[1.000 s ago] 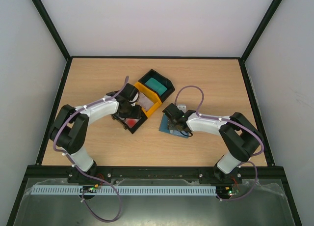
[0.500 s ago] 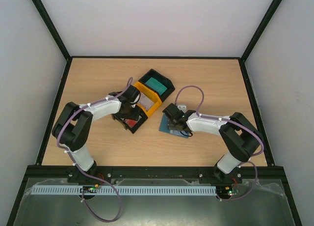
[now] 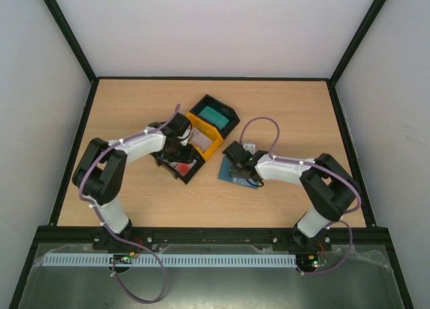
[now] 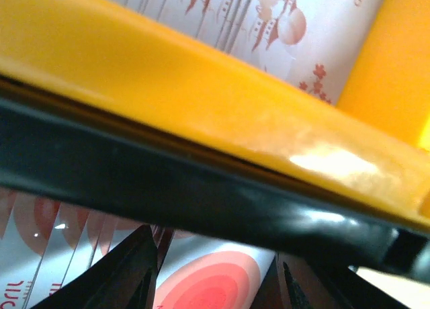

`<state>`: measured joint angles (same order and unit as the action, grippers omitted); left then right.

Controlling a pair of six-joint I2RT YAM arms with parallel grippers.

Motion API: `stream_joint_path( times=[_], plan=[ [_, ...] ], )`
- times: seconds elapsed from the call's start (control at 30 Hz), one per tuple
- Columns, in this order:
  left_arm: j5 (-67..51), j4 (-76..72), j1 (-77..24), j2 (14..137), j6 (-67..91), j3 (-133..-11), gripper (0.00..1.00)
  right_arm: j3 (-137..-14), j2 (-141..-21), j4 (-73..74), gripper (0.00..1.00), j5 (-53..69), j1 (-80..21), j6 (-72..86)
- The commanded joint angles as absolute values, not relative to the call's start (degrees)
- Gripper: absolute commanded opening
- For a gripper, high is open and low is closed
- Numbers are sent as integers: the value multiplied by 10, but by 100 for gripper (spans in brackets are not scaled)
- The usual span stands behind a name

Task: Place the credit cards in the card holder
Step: Pick up the credit card from the storage box.

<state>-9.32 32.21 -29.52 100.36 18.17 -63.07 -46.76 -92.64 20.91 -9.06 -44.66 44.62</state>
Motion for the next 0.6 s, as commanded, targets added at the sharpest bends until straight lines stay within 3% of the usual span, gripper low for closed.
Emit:
stream_joint_path(
  times=[0.0,0.57],
  plan=[
    [-146,351,-301,973,192,-645,50,-442,-960,242,74,-83,-443,466],
    [-211,363,-331,934,206,-640,51,-439,-960,238,74,-90,-443,471]
  ],
)
